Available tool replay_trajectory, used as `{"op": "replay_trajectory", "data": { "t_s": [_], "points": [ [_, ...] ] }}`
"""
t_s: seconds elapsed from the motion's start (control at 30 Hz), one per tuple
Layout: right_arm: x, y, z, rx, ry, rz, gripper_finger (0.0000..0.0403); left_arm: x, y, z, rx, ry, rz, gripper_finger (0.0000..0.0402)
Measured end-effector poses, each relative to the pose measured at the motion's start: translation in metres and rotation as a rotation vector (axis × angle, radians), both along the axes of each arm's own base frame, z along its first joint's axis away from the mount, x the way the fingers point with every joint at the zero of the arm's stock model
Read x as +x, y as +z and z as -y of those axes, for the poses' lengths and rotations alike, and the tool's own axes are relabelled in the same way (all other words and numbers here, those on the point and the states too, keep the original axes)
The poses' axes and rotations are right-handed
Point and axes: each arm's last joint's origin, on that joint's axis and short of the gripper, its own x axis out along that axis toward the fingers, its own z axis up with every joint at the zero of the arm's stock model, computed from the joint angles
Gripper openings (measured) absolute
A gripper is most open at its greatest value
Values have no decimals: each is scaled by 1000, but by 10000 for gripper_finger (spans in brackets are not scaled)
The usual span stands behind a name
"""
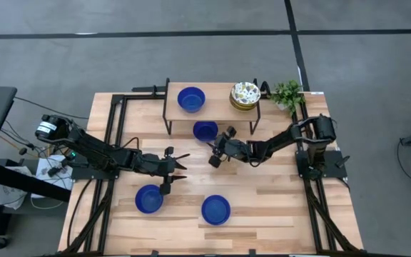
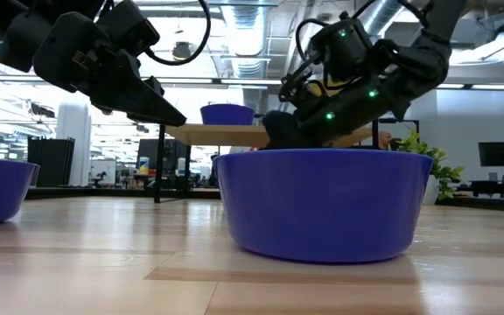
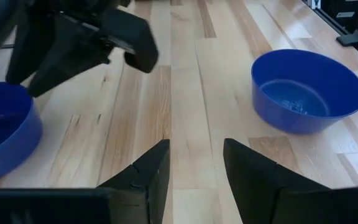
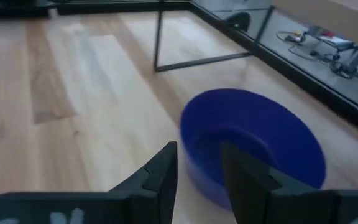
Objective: Pick & Place Mini bowls
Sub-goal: Stack the blue bowl on the blue bowl on the shelf
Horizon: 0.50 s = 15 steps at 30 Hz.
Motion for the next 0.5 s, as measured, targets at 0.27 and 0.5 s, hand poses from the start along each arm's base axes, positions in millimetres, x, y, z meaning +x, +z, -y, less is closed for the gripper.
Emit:
{"op": "replay_trajectory", "data": {
  "t_s": [0.27,0.5],
  "points": [
    [0,-1,17,56,-3,12,113,0,0,0,0,0,0,149],
    [0,-2,27,98,141,-14,113,0,0,0,0,0,0,149]
  ]
}}
